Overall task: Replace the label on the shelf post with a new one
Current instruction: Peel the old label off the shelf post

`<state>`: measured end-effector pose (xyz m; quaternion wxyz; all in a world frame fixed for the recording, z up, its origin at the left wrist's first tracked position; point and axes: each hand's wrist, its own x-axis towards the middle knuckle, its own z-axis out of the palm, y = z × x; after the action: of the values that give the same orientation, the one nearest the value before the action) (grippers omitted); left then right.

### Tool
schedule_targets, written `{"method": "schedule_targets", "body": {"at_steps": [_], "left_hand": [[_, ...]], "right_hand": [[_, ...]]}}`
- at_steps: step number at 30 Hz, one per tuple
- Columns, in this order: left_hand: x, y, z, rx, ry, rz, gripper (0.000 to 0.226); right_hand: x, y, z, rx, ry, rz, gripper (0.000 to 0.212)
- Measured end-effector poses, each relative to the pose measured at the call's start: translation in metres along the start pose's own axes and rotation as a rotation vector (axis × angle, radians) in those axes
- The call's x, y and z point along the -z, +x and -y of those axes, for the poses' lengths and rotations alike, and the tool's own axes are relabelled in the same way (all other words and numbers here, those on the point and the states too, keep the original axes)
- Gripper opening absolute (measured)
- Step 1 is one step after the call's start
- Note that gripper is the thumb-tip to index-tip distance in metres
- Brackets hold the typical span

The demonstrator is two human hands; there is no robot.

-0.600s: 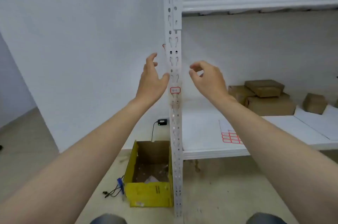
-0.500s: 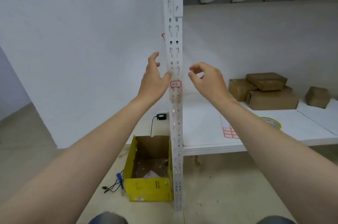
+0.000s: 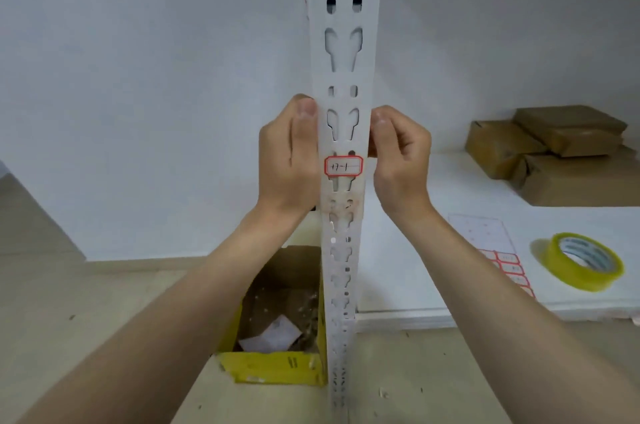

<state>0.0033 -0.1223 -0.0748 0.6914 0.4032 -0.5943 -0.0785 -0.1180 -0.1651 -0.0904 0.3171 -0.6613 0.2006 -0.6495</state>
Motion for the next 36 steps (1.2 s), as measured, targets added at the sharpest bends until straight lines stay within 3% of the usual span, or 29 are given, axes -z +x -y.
{"method": "schedule_targets", "body": {"at_steps": [4, 10, 13, 18, 22, 30, 36], "left_hand": [[0.001, 0.005, 0.007, -0.027, 0.048, -0.008, 0.056], [0.001, 0.003, 0.008, -0.114, 0.135, -0.020, 0.046], [-0.003, -0.001, -0.003, -0.066, 0.137, -0.023, 0.030], [0.003, -0.010, -0.016, 0.010, 0.200, -0.020, 0.027], [0.011, -0.030, -0.018, 0.076, 0.228, 0.014, 0.018], [0.016, -0.052, -0.021, 0.246, 0.185, 0.043, 0.033], [0.013, -0.046, -0.020, 0.259, 0.141, 0.026, 0.021]], "right_hand": [[-0.001, -0.004, 0.002, 0.009, 0.036, -0.014, 0.031], [0.005, -0.011, 0.004, 0.077, 0.054, 0.004, 0.031], [0.006, -0.017, 0.007, 0.055, 0.003, -0.002, 0.028], [0.009, -0.030, 0.019, -0.016, -0.060, -0.045, 0.026], [0.011, -0.047, 0.029, 0.037, -0.274, -0.086, 0.030], [0.015, -0.068, 0.031, 0.150, -0.496, -0.129, 0.026], [0.009, -0.061, 0.027, 0.200, -0.495, -0.157, 0.021]]}}
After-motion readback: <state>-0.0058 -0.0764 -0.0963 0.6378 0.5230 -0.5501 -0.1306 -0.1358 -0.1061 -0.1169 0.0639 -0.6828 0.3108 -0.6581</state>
